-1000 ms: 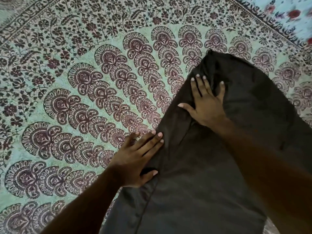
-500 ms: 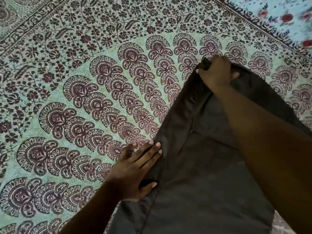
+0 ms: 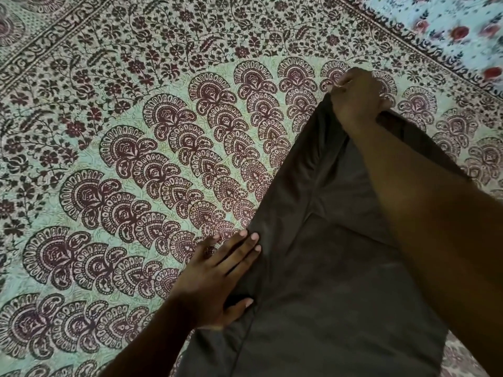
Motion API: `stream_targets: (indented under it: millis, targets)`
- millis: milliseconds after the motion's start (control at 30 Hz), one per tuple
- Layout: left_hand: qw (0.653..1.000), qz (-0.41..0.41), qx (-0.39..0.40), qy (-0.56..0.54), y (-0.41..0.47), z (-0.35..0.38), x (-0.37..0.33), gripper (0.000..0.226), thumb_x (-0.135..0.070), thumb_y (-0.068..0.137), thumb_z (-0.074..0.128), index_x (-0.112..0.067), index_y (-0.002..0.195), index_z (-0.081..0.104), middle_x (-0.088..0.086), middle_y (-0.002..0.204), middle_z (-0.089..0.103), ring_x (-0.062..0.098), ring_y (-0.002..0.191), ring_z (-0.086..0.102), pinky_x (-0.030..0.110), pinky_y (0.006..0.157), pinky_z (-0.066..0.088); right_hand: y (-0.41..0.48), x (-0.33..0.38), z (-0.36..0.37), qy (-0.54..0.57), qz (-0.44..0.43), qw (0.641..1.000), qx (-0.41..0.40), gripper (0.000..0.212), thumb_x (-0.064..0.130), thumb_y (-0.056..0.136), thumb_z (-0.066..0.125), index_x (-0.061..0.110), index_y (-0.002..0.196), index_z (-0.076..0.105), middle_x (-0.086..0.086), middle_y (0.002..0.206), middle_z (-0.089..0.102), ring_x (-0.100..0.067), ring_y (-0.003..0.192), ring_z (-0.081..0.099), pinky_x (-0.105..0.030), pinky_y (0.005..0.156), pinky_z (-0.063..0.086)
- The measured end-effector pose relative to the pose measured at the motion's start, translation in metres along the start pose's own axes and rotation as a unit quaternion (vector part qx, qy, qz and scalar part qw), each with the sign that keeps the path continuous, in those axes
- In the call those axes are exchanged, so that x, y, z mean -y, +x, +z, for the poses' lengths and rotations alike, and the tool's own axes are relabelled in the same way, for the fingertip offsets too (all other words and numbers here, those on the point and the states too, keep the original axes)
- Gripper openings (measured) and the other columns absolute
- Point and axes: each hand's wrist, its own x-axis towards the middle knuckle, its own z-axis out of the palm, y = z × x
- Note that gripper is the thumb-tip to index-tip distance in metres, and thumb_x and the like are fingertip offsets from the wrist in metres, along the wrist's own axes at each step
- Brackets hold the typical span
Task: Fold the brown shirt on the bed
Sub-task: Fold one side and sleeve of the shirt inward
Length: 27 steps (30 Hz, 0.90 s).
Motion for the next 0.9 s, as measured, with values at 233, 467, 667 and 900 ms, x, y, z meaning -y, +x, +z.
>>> stream_targets:
  millis: [233, 467, 667, 900]
  targets:
    - [1.000, 0.000, 0.006, 0.004, -0.001, 0.000, 0.000, 0.095, -0.067, 0.083, 0.054, -0.018, 0.161, 0.029, -0.002, 0.171, 0.018, 0.018, 0.158, 0.016, 0.056, 0.116, 0.030, -0.112, -0.017, 0.007, -0.175, -0.265, 0.948, 0.007, 0.026, 0.032, 0.090, 0.056, 0.014, 0.104, 0.068, -0.013, 0.116, 0.056, -0.035, 0.116, 0.051, -0.047, 0.090, 0.030]
    - [1.000, 0.008, -0.006, 0.013, -0.003, 0.001, 0.000, 0.093, -0.068, 0.086, 0.050, -0.018, 0.161, 0.028, -0.001, 0.171, 0.017, 0.017, 0.158, 0.014, 0.052, 0.120, 0.025, -0.132, -0.030, 0.013, -0.216, -0.200, 0.952, 0.084, 0.048, 0.044, 0.100, 0.047, 0.005, 0.123, 0.061, -0.019, 0.132, 0.053, -0.039, 0.123, 0.051, -0.052, 0.099, 0.041]
    - [1.000, 0.005, -0.005, 0.027, -0.003, 0.000, 0.000, 0.092, -0.070, 0.086, 0.046, -0.019, 0.161, 0.027, -0.001, 0.172, 0.017, 0.018, 0.158, 0.016, 0.053, 0.118, 0.025, -0.196, -0.017, 0.008, -0.226, -0.281, 0.924, 0.129, 0.057, 0.044, 0.098, 0.050, 0.005, 0.139, 0.053, -0.017, 0.153, 0.040, -0.038, 0.140, 0.038, -0.054, 0.108, 0.035]
    - [0.999, 0.048, 0.017, 0.011, -0.063, 0.006, -0.019, 0.100, -0.069, 0.081, 0.052, -0.018, 0.162, 0.023, 0.003, 0.173, 0.009, 0.024, 0.160, 0.006, 0.050, 0.126, 0.010, -0.324, -0.046, 0.018, -0.195, -0.267, 0.931, 0.154, 0.071, 0.054, 0.101, 0.033, 0.006, 0.153, 0.039, -0.016, 0.164, 0.028, -0.039, 0.150, 0.027, -0.058, 0.112, 0.036]
